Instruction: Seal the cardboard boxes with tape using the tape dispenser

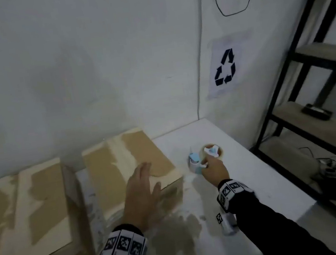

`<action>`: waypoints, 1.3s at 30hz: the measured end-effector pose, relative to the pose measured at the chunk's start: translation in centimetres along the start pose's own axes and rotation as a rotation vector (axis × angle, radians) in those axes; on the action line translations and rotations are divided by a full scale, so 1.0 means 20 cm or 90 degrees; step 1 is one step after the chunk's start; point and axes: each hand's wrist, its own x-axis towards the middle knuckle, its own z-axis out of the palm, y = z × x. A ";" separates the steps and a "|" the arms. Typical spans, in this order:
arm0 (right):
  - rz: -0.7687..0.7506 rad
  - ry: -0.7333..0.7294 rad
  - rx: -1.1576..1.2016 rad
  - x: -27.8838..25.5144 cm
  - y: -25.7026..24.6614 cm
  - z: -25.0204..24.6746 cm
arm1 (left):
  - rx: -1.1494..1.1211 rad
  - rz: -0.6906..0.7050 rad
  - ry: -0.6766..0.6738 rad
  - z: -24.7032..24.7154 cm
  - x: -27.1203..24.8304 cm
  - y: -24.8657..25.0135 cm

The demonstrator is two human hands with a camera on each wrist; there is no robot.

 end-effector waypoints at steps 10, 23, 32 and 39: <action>0.186 -0.092 -0.165 0.32 0.20 0.05 | 0.159 -0.142 -0.069 0.23 0.06 -0.10; 0.133 -0.050 0.052 0.38 0.25 0.00 | 0.120 -0.182 -0.063 0.21 0.08 -0.09; -0.014 0.054 0.326 0.29 -0.04 -0.15 | -0.082 -0.169 0.017 0.04 0.13 -0.01; -0.199 0.048 0.428 0.19 -0.51 -0.28 | -0.245 -0.126 0.114 -0.27 0.24 0.11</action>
